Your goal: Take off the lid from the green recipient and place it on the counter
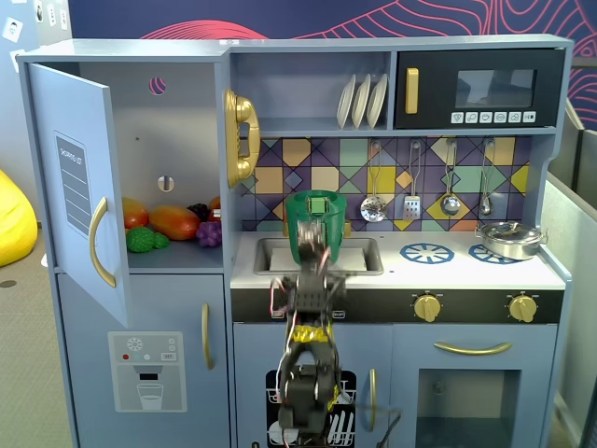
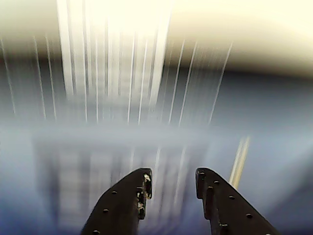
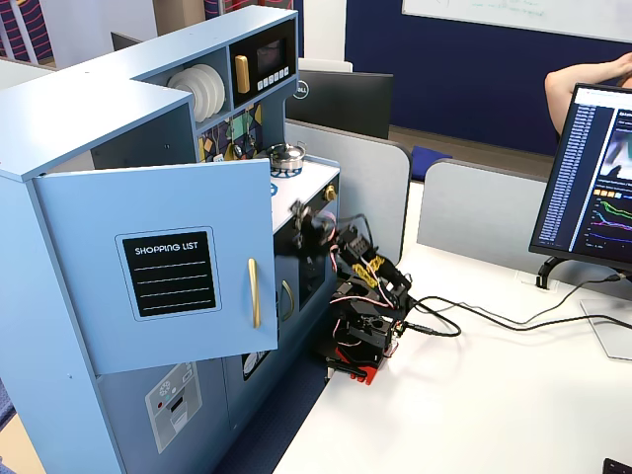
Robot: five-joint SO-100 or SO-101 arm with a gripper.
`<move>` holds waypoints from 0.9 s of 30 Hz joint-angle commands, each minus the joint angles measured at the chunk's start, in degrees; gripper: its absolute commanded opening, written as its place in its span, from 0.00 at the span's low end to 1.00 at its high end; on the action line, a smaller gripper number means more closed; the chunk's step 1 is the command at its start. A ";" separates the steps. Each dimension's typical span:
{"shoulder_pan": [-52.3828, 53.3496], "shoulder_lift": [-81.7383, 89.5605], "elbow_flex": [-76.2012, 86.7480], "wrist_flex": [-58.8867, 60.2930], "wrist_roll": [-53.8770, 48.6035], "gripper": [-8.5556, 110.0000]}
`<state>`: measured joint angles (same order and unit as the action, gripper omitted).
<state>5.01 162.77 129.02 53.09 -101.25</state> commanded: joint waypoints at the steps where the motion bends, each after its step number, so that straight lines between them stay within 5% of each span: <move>1: -0.79 -6.42 -12.83 -9.76 4.57 0.26; 5: -0.79 -9.32 -14.50 -19.69 6.15 0.37; 27: 0.62 -25.40 -20.04 -37.62 1.76 0.40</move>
<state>4.13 139.22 114.35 17.93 -98.44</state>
